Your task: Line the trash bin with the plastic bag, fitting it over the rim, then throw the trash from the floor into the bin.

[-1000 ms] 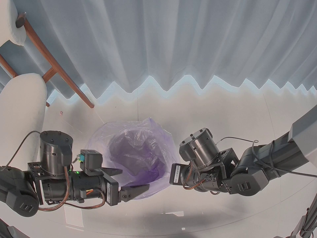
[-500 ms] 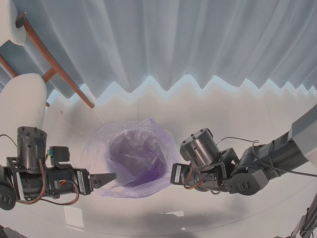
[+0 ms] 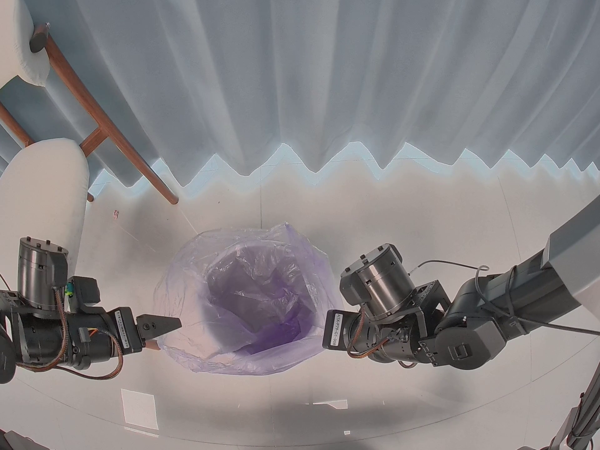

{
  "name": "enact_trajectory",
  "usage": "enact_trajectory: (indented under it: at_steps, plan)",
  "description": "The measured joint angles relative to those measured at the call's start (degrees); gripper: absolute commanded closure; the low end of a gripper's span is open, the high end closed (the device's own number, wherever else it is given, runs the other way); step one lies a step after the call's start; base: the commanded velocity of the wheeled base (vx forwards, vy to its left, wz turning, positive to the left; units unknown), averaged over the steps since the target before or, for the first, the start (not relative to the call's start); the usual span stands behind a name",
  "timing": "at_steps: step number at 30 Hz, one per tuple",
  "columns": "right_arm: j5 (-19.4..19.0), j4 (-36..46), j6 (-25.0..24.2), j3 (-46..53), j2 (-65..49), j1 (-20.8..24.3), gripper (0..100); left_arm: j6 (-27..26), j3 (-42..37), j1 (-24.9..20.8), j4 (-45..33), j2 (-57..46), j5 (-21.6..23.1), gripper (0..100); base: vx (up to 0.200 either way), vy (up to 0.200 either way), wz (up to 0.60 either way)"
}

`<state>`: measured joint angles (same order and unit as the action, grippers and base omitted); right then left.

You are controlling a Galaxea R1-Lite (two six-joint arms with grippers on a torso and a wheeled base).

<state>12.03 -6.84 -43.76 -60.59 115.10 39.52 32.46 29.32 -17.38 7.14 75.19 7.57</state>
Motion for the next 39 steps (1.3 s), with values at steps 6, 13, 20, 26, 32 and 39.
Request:
enact_trajectory:
  at_steps: [6, 13, 20, 26, 32, 39]
  plan:
    - [0.0, 0.0, 0.0, 0.0, 0.1, 0.0, 100, 3.7, 0.3, 0.6, 1.4, 4.7, 0.2, 0, 0.000, 0.000, 0.00]
    - [0.0, 0.0, 0.0, 0.0, 0.1, 0.0, 100, 4.4, 0.6, 0.7, 8.8, 10.4, 0.0, 0, 0.000, 0.000, 0.00]
    - [0.1, 0.0, 0.0, 0.3, 0.0, 0.0, 100, 4.6, 0.8, 0.5, 12.2, 15.1, -0.1, 100, 0.000, 0.000, 0.00]
    - [0.1, -0.2, 0.2, 1.9, -0.1, -1.2, 100, 5.1, 0.3, 0.4, 12.3, 16.8, -0.2, 100, 0.000, 0.000, 0.00]
    - [0.0, -0.5, 0.3, 3.7, -0.2, -2.0, 100, 3.4, -2.1, -0.1, 12.3, 17.2, -0.5, 100, 0.000, 0.000, 0.00]
    - [0.0, -3.6, 0.1, 6.1, 0.4, -1.7, 100, -2.6, -6.1, -1.9, 12.3, 18.3, -2.0, 100, 0.000, 0.000, 0.00]
